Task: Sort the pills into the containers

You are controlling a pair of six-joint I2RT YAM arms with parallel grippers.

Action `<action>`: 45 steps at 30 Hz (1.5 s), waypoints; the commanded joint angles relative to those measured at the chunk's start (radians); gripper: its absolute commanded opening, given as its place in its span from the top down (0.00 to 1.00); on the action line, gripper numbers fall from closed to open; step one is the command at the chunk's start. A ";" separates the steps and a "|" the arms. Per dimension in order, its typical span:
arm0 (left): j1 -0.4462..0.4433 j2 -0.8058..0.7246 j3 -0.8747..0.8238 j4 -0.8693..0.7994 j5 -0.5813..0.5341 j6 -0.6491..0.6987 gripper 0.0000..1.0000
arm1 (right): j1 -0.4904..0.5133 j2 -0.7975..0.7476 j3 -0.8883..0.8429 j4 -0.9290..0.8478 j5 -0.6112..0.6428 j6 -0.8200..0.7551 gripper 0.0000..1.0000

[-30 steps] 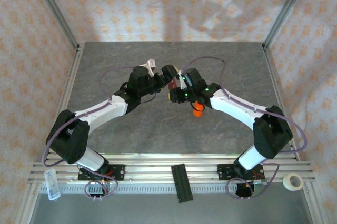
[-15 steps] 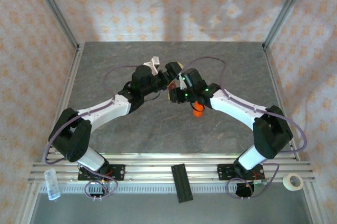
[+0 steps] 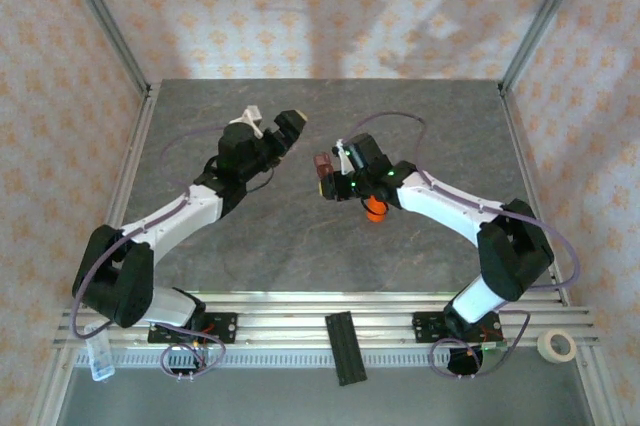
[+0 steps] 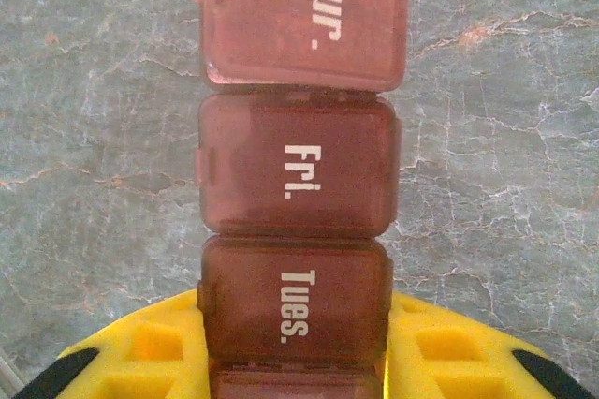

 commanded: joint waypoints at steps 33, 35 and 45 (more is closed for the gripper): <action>0.107 -0.067 -0.084 -0.205 -0.049 0.162 0.00 | 0.130 0.367 0.207 -0.268 0.256 -0.324 0.26; 0.107 -0.061 -0.078 -0.204 -0.044 0.162 0.00 | 0.130 0.353 0.208 -0.295 0.300 -0.333 0.26; 0.107 -0.056 -0.061 -0.214 -0.035 0.166 0.00 | 0.117 0.341 0.227 -0.372 0.513 -0.396 0.25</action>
